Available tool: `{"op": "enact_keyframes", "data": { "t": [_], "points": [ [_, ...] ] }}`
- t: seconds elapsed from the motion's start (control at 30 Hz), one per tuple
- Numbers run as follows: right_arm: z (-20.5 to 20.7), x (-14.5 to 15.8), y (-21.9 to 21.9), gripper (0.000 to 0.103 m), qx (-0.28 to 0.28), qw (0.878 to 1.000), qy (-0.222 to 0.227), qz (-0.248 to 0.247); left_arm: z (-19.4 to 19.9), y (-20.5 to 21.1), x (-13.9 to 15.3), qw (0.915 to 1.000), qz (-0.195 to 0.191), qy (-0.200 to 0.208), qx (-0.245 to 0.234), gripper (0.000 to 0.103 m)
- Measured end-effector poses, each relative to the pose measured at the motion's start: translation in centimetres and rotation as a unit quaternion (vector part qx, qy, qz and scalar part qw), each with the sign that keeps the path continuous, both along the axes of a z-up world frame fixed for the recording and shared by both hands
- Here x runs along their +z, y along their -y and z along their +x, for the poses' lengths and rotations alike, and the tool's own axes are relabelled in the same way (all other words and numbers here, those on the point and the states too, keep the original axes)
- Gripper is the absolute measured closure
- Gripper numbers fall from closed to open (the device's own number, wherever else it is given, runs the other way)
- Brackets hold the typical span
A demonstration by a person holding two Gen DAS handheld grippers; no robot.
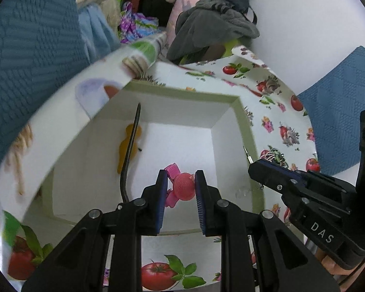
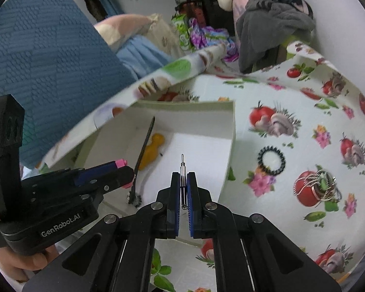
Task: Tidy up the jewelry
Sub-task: 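Carry the silver pin and pink charm into the white box and release both, then move both grippers from the box back to the jewelry pile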
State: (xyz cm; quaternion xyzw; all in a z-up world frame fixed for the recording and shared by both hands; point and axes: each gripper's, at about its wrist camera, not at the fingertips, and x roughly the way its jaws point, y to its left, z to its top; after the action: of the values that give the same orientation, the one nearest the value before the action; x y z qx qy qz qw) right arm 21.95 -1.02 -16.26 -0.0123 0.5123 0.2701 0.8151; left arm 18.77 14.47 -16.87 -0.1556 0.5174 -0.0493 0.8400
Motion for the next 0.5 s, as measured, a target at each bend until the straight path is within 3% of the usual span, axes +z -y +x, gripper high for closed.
{"op": "enact_keyframes", "data": {
  "t": [0.27,0.33,0.37,0.5],
  "points": [
    [0.3,-0.9,0.3,0.093,0.007,1.000,-0.020,0.017,-0.2,-0.1,-0.7,0.9998,-0.012,-0.015,0.010,0.076],
    [0.3,0.0,0.4,0.089,0.012,1.000,-0.015,0.025,-0.2,-0.2,-0.1,0.9997,-0.014,-0.011,0.017,0.052],
    [0.2,0.5,0.5,0.085,0.014,0.999,-0.011,0.027,-0.3,-0.1,0.4,0.9997,-0.014,-0.004,0.019,0.048],
    [0.0,3.1,1.3,0.084,0.021,0.999,0.012,0.043,-0.3,0.6,2.4,0.9996,-0.013,0.022,0.016,0.047]
  ]
}}
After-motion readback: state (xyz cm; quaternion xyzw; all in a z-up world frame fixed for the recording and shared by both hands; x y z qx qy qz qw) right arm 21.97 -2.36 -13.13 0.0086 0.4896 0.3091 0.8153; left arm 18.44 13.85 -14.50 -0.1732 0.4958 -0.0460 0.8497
